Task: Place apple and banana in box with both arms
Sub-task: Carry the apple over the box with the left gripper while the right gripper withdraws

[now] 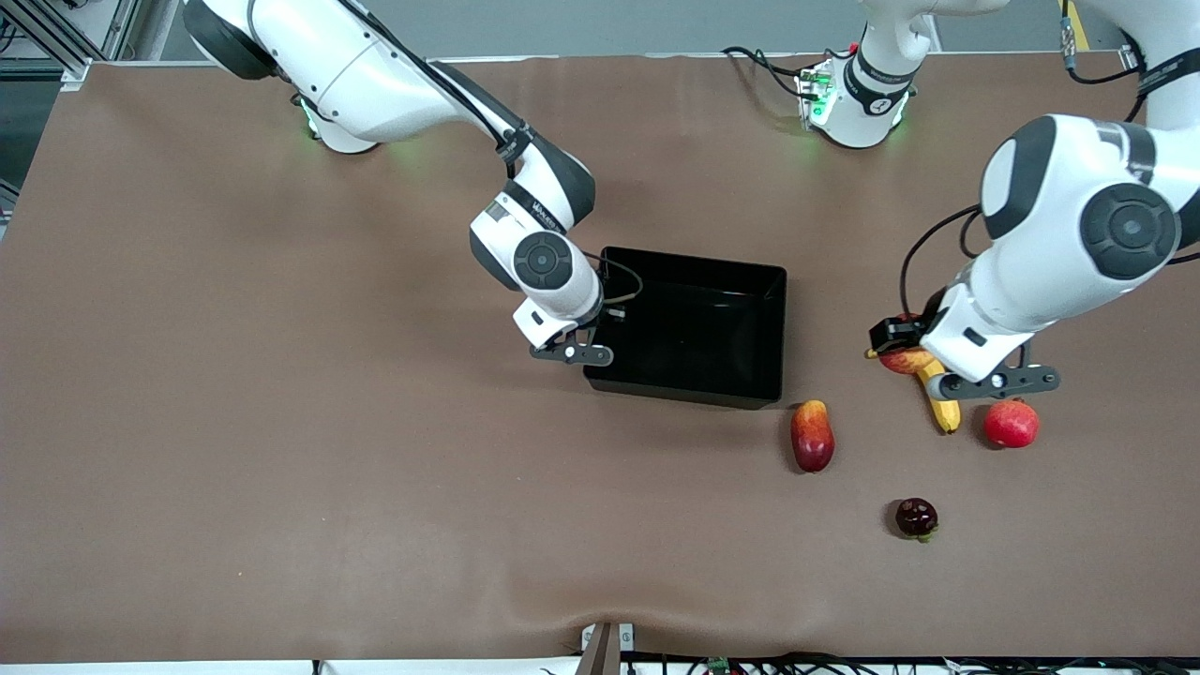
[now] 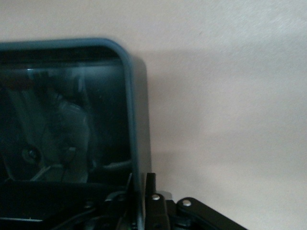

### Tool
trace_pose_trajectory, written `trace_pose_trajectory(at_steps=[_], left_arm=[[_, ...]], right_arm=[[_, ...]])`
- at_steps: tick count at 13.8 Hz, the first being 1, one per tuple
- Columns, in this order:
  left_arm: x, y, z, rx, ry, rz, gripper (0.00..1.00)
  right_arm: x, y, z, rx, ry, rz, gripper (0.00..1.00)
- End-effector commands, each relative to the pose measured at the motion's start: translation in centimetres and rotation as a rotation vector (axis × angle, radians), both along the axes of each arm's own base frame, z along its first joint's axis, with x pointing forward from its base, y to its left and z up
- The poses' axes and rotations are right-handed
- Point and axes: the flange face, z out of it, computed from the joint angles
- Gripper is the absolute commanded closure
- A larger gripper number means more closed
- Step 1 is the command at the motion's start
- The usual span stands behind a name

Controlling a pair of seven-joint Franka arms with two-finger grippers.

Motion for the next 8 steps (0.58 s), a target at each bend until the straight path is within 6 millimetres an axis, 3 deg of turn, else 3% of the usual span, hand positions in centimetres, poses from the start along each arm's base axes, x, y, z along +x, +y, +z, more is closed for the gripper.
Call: trace_pose_trajectory(at_steps=[1,3,4,6,8], left_arm=[[-0.6,-5.6,-0.6,0.017,0.001,0.050,1.00],[-0.9,-7.0,-1.9,0.029,0.016,0.107,1.00],[-1.5,-9.1,-3.1,0.030,0.036,0.108,1.00],[-3.6,-13.2,-6.0,0.065,0.078,0.144,1.00],[-5.6,-15.2,-8.7,0.090,0.094,0.170,1.00]], right_arm=[[1.1,-0.8,1.4,0.014,0.005,-0.031,0.00],[1.5,-1.5,4.4,0.001,0.000,-0.025,0.00],[2.3,-2.8,6.4,-0.007,-0.007,-0.032,0.00],[4.6,-6.5,10.4,-0.012,-0.032,-0.054,0.00],[6.5,-10.9,12.5,-0.027,-0.029,-0.013,0.00]])
